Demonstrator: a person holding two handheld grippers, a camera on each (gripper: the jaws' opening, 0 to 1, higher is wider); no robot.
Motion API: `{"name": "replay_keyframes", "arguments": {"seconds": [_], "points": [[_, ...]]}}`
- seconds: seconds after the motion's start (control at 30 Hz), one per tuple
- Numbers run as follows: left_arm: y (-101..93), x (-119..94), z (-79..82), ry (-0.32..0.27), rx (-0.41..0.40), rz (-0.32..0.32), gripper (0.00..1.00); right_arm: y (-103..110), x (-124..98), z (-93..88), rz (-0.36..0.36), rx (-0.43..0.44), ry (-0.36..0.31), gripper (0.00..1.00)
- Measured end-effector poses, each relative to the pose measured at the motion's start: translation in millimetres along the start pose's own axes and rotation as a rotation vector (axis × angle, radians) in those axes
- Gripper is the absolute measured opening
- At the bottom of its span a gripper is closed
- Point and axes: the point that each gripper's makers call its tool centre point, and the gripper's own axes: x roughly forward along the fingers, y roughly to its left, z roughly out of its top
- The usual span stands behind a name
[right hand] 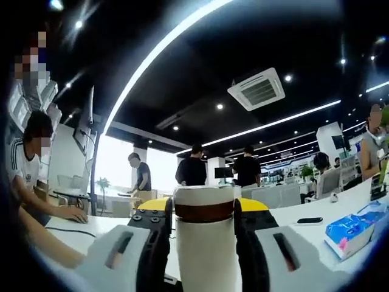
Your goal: Grasp the water cup twist off the cup lid place the cup lid on the table
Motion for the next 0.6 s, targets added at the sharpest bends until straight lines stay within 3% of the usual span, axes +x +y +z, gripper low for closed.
{"name": "replay_keyframes", "arguments": {"seconds": [0.6], "points": [[-0.4, 1.0, -0.1, 0.000, 0.000, -0.002, 0.45, 2.5, 0.4, -0.2, 0.064, 0.015, -0.004, 0.42]]}}
